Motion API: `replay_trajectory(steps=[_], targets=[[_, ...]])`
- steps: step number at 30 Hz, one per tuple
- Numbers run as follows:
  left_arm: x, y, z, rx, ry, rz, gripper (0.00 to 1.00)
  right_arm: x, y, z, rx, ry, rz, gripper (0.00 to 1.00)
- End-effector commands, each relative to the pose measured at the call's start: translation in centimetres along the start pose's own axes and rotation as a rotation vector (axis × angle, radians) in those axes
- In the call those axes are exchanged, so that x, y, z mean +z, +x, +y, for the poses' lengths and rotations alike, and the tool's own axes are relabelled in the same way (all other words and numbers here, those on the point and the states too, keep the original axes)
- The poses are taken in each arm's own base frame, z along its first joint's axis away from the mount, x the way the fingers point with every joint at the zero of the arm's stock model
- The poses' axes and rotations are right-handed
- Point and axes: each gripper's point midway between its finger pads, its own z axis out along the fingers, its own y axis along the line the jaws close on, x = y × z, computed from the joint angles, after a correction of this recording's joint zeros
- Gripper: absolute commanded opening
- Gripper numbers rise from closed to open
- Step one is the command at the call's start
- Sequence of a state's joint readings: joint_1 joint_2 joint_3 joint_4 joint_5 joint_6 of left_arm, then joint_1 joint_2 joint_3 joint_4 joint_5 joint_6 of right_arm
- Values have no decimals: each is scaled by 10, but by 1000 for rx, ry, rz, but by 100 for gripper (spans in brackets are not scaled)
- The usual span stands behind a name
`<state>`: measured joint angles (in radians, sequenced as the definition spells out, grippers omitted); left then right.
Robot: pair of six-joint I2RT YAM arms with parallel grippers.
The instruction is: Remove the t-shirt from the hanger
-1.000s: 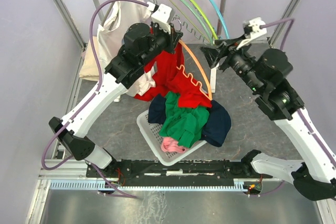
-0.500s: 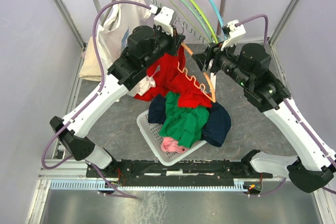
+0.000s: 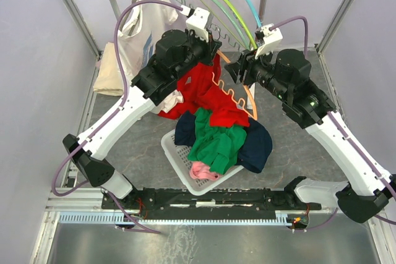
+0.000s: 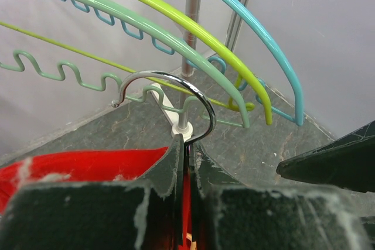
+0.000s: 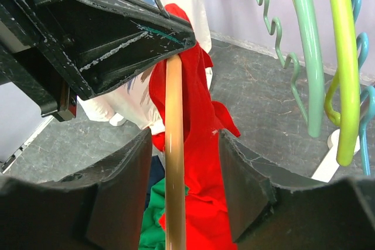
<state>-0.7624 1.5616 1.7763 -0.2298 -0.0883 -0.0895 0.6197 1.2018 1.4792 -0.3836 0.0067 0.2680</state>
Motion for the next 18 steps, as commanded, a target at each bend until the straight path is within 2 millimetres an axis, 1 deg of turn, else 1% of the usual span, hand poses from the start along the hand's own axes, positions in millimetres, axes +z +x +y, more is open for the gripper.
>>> replay_trajectory(steps=[1,5,13,16,18], targets=[[-7,-53,-9,-57,14,-149,3,-2,-8,5,7,-18,-28,53],[-7,-54,-9,-60,14,-154,3,-1,-5,4,7,-15,-21,47],[-8,-58,-11,-68,12,-165,3,-1,-3,5,5,-15,-17,41],[-7,-58,-11,-68,10,-166,3,0,-3,3,6,-11,-19,35],[-7,-57,-11,-68,10,-164,3,1,-3,4,8,-13,-22,28]])
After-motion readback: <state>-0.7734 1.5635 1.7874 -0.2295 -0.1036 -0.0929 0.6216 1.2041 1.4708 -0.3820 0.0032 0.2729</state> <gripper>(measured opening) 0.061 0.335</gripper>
